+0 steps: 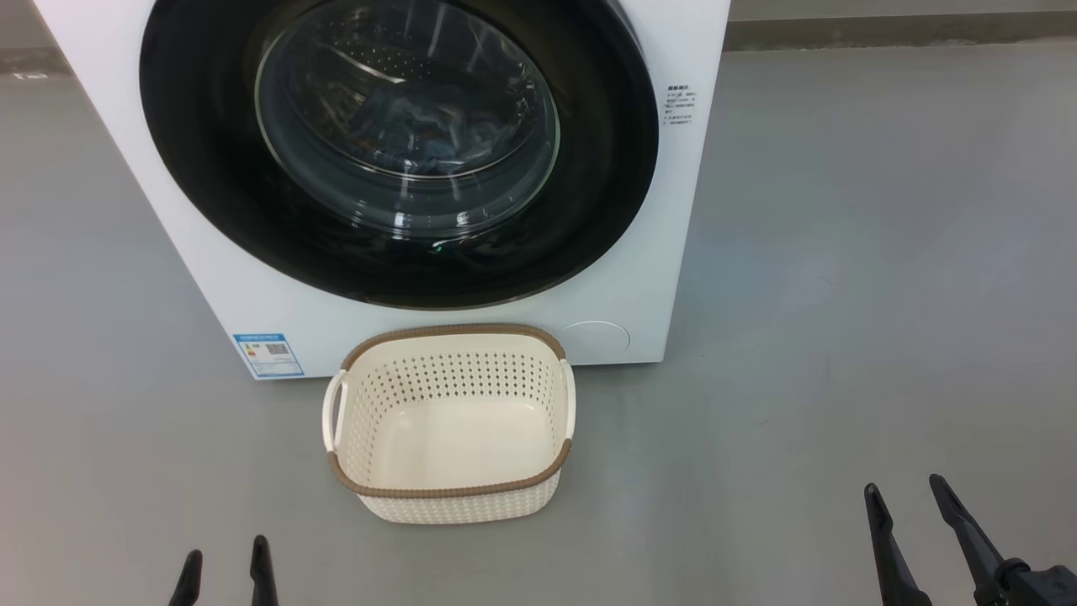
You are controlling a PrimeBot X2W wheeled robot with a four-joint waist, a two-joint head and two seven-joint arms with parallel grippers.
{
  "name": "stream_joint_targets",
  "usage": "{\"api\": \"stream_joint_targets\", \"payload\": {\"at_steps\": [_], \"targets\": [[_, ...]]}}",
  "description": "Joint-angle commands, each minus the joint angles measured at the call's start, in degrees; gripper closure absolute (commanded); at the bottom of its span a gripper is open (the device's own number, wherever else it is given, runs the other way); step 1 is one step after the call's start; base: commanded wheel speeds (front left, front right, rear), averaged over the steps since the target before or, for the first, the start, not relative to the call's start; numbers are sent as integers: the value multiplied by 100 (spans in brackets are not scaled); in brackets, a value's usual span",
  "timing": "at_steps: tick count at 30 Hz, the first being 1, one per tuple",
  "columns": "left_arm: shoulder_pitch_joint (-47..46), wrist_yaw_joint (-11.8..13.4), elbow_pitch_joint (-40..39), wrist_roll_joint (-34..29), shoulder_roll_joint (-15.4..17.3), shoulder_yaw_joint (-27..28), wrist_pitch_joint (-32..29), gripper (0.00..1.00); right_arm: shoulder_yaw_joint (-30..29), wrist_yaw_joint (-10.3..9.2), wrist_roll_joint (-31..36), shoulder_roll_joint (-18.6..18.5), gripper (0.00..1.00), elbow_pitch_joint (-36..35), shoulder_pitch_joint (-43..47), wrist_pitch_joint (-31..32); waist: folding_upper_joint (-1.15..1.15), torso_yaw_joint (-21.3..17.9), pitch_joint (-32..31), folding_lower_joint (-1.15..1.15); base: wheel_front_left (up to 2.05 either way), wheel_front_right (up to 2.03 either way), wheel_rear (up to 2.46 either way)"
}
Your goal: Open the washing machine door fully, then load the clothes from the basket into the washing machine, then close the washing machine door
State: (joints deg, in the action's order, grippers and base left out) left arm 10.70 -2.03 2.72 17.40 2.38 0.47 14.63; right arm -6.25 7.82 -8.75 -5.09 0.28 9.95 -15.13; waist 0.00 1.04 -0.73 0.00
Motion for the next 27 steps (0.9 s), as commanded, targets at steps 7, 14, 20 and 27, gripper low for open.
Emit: {"api": "stream_joint_targets", "payload": {"at_steps": [7,14,20,27], "targets": [[-1,-1,114,72,-16,-6,-6,100,9,2,-9,23,100,96,9,-2,0,28,-16,0,0,0,0],[-70,-23,302,376,-45,7,-97,100,25,1,-363,44,100,284,0,75,0,23,-19,10,0,0,0],[-145,-49,343,730,-41,36,-197,100,37,-1,-776,40,100,343,-79,169,0,17,-10,1,0,0,0],[-244,-79,393,1145,-35,71,-314,100,50,-3,-1256,38,100,410,-179,278,0,9,-1,1,0,0,0]]}}
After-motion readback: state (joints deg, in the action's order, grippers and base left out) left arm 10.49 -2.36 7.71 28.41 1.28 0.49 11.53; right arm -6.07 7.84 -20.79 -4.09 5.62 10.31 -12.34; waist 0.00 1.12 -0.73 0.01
